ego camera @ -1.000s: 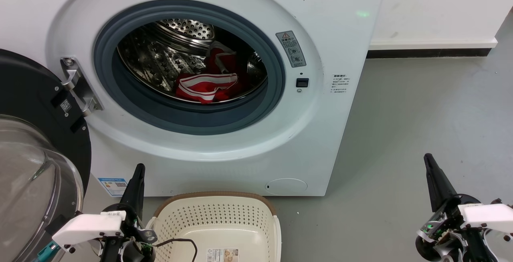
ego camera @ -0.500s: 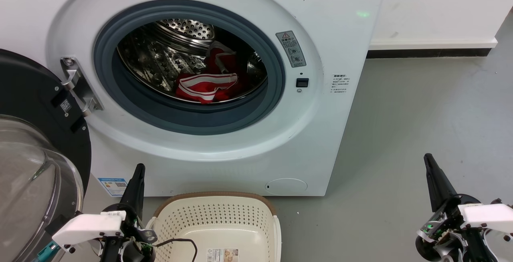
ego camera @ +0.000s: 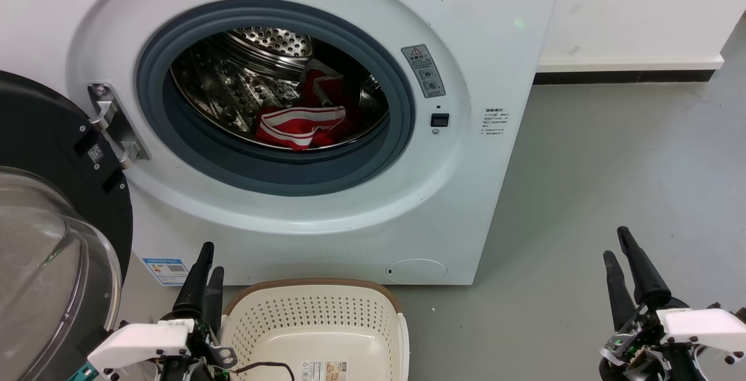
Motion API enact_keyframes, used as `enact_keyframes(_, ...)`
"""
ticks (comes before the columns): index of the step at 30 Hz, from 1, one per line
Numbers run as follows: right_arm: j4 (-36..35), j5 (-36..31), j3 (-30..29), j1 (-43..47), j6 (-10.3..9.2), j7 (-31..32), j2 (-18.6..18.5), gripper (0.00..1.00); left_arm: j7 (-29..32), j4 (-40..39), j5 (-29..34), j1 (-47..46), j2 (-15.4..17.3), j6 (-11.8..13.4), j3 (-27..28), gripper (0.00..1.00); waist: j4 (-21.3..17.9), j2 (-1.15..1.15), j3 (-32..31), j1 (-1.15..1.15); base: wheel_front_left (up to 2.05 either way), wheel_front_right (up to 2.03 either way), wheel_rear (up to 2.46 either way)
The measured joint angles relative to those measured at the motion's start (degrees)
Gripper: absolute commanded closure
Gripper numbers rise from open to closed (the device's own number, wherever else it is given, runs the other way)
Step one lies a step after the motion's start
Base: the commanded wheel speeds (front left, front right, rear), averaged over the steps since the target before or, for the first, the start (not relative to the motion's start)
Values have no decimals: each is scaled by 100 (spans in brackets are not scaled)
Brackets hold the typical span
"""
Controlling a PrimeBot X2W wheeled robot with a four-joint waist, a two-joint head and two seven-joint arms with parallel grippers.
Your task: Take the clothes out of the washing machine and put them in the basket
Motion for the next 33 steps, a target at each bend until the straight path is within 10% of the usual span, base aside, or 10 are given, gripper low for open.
enact_keyframes(33, -537, -3893, 330, 87, 0, -840, 5, 0, -845, -583, 3530, -92, 47, 0, -442, 0, -26, 0, 28, 0, 0, 0, 0)
